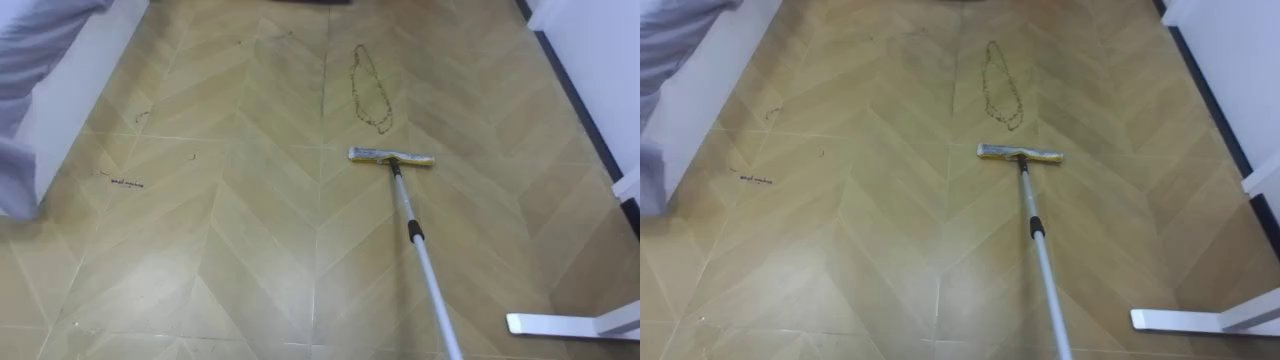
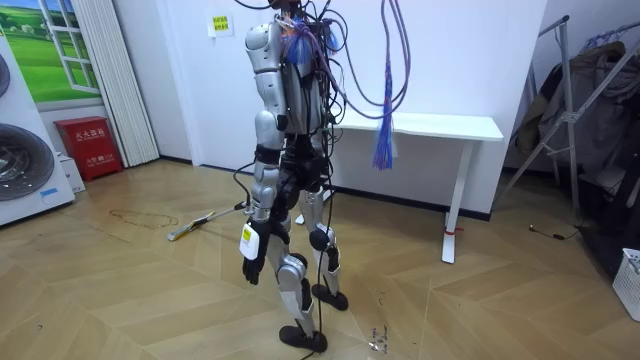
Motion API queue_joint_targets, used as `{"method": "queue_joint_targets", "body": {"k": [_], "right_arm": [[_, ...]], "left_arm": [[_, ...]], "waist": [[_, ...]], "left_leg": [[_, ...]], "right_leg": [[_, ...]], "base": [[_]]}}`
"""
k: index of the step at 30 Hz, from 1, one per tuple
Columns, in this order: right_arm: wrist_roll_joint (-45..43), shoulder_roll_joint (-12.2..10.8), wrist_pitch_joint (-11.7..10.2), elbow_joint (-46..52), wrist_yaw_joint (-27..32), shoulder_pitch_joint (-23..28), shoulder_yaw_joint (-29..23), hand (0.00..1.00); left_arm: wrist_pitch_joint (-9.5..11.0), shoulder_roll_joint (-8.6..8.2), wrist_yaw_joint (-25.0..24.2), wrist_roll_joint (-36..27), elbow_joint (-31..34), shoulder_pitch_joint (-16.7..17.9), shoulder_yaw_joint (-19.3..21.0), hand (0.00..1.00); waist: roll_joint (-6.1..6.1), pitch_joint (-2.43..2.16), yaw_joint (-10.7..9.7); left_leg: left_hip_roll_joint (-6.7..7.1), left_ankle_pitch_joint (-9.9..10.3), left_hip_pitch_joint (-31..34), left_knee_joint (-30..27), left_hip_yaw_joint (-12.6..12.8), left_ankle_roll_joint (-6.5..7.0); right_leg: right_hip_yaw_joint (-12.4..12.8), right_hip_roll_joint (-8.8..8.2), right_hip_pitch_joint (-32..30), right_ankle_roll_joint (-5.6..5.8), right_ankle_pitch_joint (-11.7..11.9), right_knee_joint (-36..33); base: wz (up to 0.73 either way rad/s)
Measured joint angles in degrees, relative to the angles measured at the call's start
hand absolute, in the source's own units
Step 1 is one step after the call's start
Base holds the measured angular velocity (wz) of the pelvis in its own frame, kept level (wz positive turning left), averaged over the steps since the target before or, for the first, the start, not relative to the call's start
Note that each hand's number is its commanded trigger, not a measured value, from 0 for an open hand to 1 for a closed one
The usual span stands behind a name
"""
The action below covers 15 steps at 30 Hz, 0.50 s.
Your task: Mop floor
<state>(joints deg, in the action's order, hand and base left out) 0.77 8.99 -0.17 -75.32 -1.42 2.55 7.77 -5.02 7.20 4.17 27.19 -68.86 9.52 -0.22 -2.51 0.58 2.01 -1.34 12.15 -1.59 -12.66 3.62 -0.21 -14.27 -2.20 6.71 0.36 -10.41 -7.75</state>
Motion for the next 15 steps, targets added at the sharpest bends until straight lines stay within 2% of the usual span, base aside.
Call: {"method": "queue_joint_targets", "body": {"k": [8, 15], "right_arm": [[-0.5, 0.0, 0.0, 0.0, 0.0, 0.1, -0.2, 1.0], [-1.3, -0.1, 0.0, 0.1, 0.1, 0.2, -0.2, 1.0]], "left_arm": [[-0.1, 0.0, 0.0, -0.1, 0.0, 0.0, 0.2, 0.0], [-0.5, -0.04, 0.6, -0.1, 0.1, 0.1, 2.3, 0.0]], "waist": [[-0.2, -0.15, 0.0], [-0.28, -0.18, 0.0]], "left_leg": [[0.01, 0.0, -0.1, 0.0, -0.1, 0.0], [0.02, 0.0, -0.2, 0.0, -0.2, 0.0]], "right_leg": [[0.1, -0.01, 0.0, 0.0, 0.0, 0.0], [0.0, -0.01, 0.1, 0.0, 0.0, 0.0]], "base": [[0.0], [0.0]]}}
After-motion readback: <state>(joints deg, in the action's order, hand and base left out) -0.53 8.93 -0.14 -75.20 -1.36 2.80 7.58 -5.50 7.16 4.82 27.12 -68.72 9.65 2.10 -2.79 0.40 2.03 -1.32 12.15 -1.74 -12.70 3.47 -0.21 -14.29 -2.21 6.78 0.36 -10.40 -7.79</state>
